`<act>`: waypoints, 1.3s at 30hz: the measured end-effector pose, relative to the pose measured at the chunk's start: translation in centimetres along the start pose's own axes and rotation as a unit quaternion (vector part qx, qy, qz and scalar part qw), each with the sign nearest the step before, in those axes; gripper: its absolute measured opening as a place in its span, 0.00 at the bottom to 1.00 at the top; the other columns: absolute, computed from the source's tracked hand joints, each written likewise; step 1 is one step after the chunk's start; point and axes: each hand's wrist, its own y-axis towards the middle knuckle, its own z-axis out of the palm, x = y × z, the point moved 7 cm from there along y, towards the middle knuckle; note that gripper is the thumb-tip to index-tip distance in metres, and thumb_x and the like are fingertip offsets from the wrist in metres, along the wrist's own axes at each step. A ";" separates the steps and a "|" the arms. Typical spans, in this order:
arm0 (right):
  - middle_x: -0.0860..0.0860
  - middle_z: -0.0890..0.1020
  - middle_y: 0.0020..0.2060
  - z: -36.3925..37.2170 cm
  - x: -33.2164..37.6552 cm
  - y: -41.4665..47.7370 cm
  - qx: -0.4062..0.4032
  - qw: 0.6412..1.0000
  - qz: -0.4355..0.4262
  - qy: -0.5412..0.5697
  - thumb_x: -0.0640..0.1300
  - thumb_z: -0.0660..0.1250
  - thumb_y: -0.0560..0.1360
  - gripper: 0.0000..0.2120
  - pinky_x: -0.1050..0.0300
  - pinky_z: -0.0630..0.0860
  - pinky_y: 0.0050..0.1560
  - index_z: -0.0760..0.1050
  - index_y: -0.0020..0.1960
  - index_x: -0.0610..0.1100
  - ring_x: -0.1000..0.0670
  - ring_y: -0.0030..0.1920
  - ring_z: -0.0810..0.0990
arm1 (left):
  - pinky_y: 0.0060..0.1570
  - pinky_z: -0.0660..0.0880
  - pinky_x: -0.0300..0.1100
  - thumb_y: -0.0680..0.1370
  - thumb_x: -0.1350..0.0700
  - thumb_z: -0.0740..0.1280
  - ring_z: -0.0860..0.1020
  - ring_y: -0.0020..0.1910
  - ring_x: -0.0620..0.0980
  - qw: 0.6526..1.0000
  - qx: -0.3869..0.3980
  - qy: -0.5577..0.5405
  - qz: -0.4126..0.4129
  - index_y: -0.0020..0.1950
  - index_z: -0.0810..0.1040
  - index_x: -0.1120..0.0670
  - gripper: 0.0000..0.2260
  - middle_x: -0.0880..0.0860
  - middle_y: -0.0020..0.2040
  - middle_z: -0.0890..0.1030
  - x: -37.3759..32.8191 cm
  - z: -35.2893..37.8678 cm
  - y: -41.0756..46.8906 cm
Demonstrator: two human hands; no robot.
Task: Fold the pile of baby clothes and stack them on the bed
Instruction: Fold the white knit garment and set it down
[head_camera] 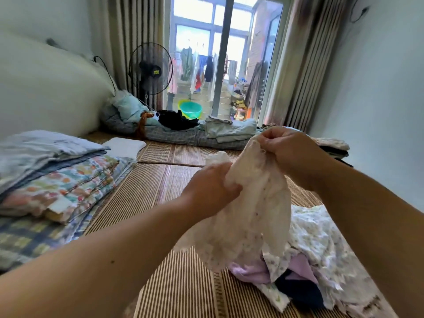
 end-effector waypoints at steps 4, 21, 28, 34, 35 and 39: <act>0.49 0.76 0.30 0.6 0.3 -1.5 -0.027 0.999 0.034 0.026 0.40 0.63 0.79 0.12 0.58 0.70 0.33 0.76 0.37 0.46 0.52 0.30 0.72 | 0.31 0.65 0.37 0.75 0.52 0.66 0.73 0.36 0.49 0.998 0.001 0.063 -0.022 0.35 0.72 0.51 0.09 0.46 0.34 0.74 1.2 -3.9 -2.0; 0.55 0.76 0.33 5.4 -0.7 -3.3 0.112 0.918 -0.035 -0.379 0.44 0.66 0.77 0.07 0.62 0.67 0.33 0.77 0.40 0.48 0.54 0.35 0.73 | 0.40 0.67 0.40 0.74 0.45 0.69 0.74 0.45 0.45 0.988 0.029 0.081 -0.125 0.54 0.76 0.43 0.10 0.49 0.52 0.77 5.8 -12.8 -6.2; 0.42 0.74 0.34 6.2 -2.1 -4.1 0.110 0.982 0.072 -0.132 0.38 0.60 0.80 0.11 0.52 0.73 0.38 0.78 0.46 0.35 0.44 0.36 0.73 | 0.40 0.70 0.43 0.70 0.46 0.65 0.74 0.45 0.50 0.940 0.019 0.323 -0.109 0.44 0.71 0.47 0.08 0.48 0.43 0.74 5.8 -12.2 -6.6; 0.47 0.79 0.37 5.8 -2.0 -3.7 0.077 0.995 0.047 -0.045 0.39 0.60 0.79 0.12 0.55 0.71 0.43 0.82 0.50 0.38 0.50 0.37 0.75 | 0.36 0.66 0.42 0.71 0.50 0.62 0.74 0.41 0.50 0.973 -0.003 0.226 -0.048 0.45 0.76 0.48 0.06 0.47 0.39 0.76 6.4 -13.4 -6.9; 0.49 0.81 0.42 6.0 -1.9 -3.6 0.081 0.996 0.039 -0.030 0.40 0.60 0.80 0.12 0.56 0.73 0.45 0.82 0.53 0.42 0.51 0.40 0.77 | 0.34 0.65 0.42 0.70 0.49 0.60 0.74 0.38 0.48 0.983 0.005 0.181 -0.042 0.40 0.76 0.50 0.08 0.47 0.37 0.77 6.6 -13.4 -6.8; 0.49 0.84 0.52 6.2 -1.6 -3.7 0.072 0.997 0.011 -0.007 0.47 0.60 0.81 0.12 0.50 0.78 0.53 0.81 0.57 0.52 0.49 0.49 0.81 | 0.34 0.65 0.41 0.68 0.49 0.57 0.71 0.31 0.45 0.992 0.033 -0.066 -0.100 0.34 0.73 0.54 0.11 0.50 0.32 0.73 7.5 -13.3 -6.9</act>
